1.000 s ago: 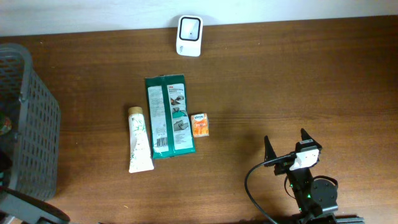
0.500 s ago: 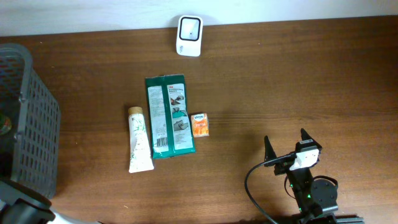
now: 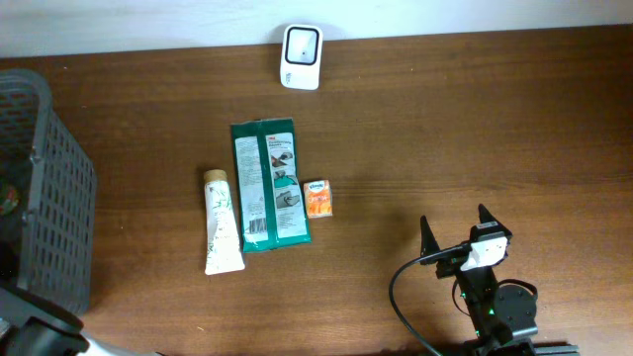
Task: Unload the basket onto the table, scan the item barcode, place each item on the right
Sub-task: 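Reach left gripper into basket and grasp light green wipes pouch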
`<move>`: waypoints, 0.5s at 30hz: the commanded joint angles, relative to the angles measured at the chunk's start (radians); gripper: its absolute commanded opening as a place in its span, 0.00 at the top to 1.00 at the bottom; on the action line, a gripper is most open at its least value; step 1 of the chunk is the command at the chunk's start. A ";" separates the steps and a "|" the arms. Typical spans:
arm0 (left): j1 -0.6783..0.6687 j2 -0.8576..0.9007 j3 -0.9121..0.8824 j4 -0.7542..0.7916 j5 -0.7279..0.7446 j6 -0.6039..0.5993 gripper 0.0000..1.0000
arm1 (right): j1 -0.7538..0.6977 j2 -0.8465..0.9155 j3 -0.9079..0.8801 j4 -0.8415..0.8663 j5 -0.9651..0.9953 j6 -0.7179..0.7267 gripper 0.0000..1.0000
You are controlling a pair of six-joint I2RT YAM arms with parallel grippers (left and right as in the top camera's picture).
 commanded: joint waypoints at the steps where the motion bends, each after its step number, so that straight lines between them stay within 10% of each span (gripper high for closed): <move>1: -0.021 -0.159 -0.009 0.005 0.122 -0.022 1.00 | -0.005 -0.007 -0.005 -0.004 -0.005 -0.006 0.02; 8: -0.144 -0.372 -0.009 0.041 0.124 -0.031 1.00 | -0.005 -0.007 -0.005 -0.004 -0.005 -0.006 0.02; 11: -0.121 -0.366 -0.029 -0.044 0.063 0.040 0.41 | -0.005 -0.007 -0.005 -0.004 -0.005 -0.006 0.02; 15: -0.072 -0.366 -0.165 0.008 0.063 0.180 0.09 | -0.005 -0.007 -0.005 -0.004 -0.005 -0.006 0.02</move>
